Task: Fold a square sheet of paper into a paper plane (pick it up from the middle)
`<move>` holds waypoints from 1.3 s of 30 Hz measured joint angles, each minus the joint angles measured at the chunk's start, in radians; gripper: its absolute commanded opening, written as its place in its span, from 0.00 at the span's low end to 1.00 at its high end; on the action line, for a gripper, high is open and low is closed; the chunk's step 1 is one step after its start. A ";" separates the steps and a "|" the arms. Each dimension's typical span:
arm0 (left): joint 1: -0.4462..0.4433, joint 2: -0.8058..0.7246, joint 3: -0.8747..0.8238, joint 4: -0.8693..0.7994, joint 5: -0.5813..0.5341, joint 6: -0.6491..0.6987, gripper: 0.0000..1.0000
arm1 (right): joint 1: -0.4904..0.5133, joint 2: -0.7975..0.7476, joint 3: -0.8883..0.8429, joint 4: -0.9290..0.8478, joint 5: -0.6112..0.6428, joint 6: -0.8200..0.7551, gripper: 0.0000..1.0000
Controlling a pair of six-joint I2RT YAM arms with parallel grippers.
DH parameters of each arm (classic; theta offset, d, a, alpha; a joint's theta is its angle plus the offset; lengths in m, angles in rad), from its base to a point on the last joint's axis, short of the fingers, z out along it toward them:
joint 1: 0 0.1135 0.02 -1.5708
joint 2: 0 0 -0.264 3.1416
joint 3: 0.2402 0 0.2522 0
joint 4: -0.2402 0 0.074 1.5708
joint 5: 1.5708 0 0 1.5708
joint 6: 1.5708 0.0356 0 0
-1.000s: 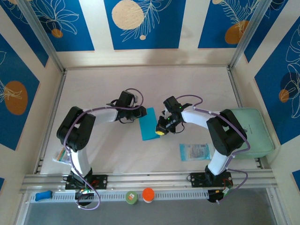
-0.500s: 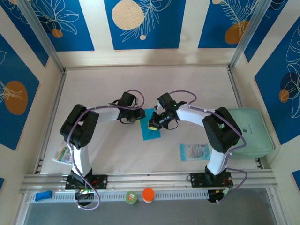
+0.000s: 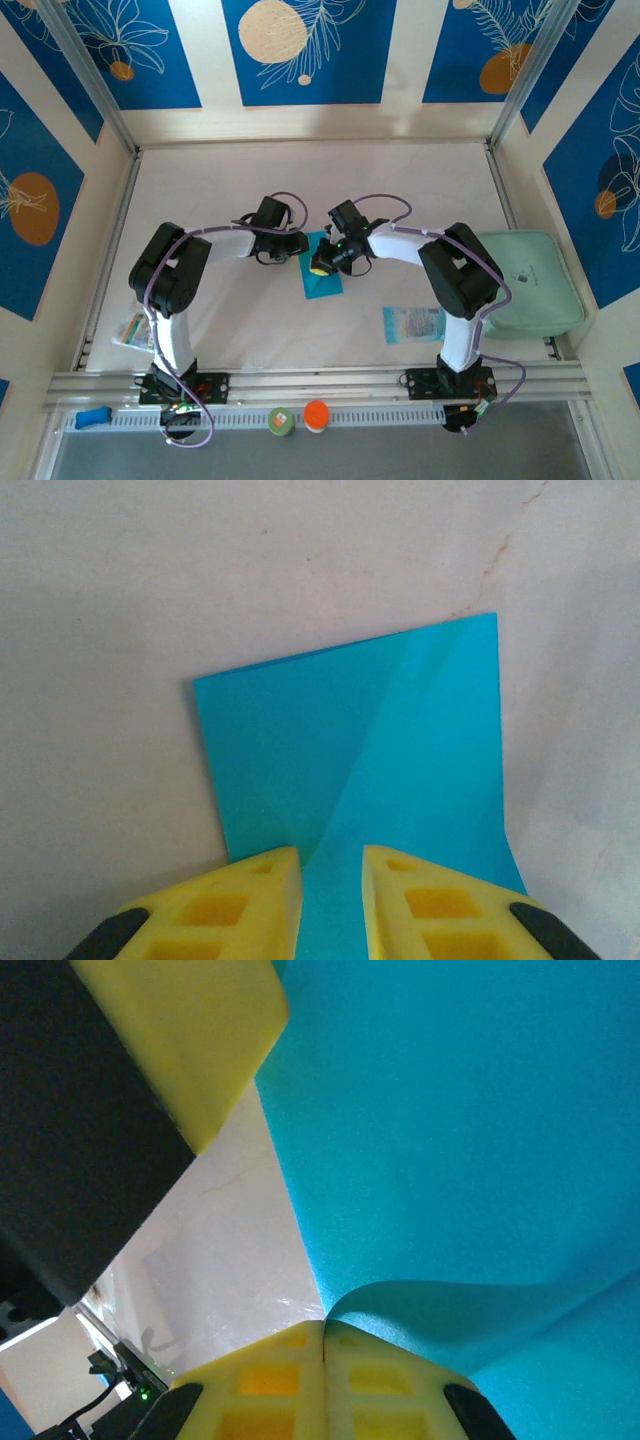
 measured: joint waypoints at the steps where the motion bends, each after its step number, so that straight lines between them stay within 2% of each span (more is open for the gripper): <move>1: 0.000 0.000 0.000 0.000 0.000 0.000 0.25 | 0.003 0.003 0.002 0.000 0.006 0.003 0.00; 39: 0.000 0.000 -0.007 0.008 -0.003 -0.003 0.24 | 0.006 0.071 0.031 0.031 0.044 0.024 0.00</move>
